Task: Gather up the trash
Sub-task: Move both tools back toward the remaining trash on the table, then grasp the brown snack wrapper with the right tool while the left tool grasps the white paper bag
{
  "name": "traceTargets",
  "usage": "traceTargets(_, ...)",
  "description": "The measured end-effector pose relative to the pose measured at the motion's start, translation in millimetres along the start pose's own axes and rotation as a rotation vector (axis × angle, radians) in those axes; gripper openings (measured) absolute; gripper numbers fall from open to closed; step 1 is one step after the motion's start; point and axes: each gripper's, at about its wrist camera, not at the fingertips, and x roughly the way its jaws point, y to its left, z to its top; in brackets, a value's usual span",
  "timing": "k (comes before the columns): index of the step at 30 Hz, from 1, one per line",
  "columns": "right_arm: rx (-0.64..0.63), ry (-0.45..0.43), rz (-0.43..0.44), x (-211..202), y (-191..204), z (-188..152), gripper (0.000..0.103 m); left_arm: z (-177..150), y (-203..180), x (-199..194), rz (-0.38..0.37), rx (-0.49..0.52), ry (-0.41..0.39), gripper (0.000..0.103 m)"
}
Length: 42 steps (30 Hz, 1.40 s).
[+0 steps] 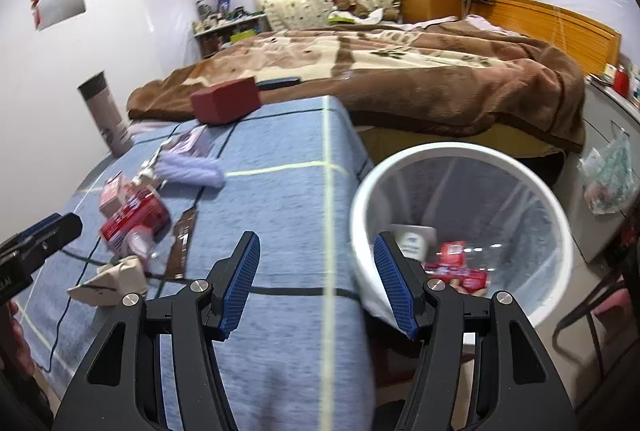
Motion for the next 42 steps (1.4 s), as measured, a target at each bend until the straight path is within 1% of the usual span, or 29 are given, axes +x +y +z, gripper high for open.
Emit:
traceTargets(3,-0.021,0.016,0.022,4.9,11.7,-1.1,0.061,-1.6,15.1,-3.7,0.029,-0.019,-0.004,0.071)
traceTargets(7,-0.06,0.037,0.03,11.9,25.6,-2.2,0.061,-6.0,36.1,-7.1,0.038,-0.041,0.001,0.073)
traceTargets(11,-0.08,0.067,0.053,20.9,37.9,-2.0,0.061,-11.8,50.6,-5.8,0.051,-0.043,0.016,0.073)
traceTargets(19,-0.16,0.114,0.062,34.3,64.1,-1.9,0.061,-23.7,68.5,2.5,0.014,-0.042,0.054,0.074)
traceTargets(24,-0.174,0.15,0.065,45.2,71.8,0.5,0.061,-26.9,66.4,12.1,-0.023,-0.012,0.09,0.074)
traceTargets(26,-0.197,0.162,0.054,50.3,76.1,1.5,0.061,-28.2,62.7,16.2,-0.048,0.011,0.107,0.074)
traceTargets(29,-0.237,0.158,0.039,54.0,83.0,2.2,0.061,-31.5,59.7,22.1,-0.09,0.018,0.135,0.074)
traceTargets(32,-0.243,0.172,0.067,58.8,86.9,2.4,0.061,-37.5,52.3,26.1,-0.102,0.046,0.16,0.074)
traceTargets(34,-0.243,0.192,0.086,63.0,88.3,1.3,0.061,-41.4,49.3,28.5,-0.128,0.049,0.181,0.074)
traceTargets(37,-0.242,0.209,0.102,67.1,88.8,0.8,0.061,-46.4,43.8,29.0,-0.127,0.071,0.192,0.074)
traceTargets(40,-0.237,0.236,0.123,73.7,89.6,0.9,0.061,-49.4,40.7,29.9,-0.149,0.073,0.21,0.074)
traceTargets(42,-0.239,0.244,0.124,76.6,91.3,0.5,0.061,-51.8,37.0,30.8,-0.144,0.099,0.218,0.074)
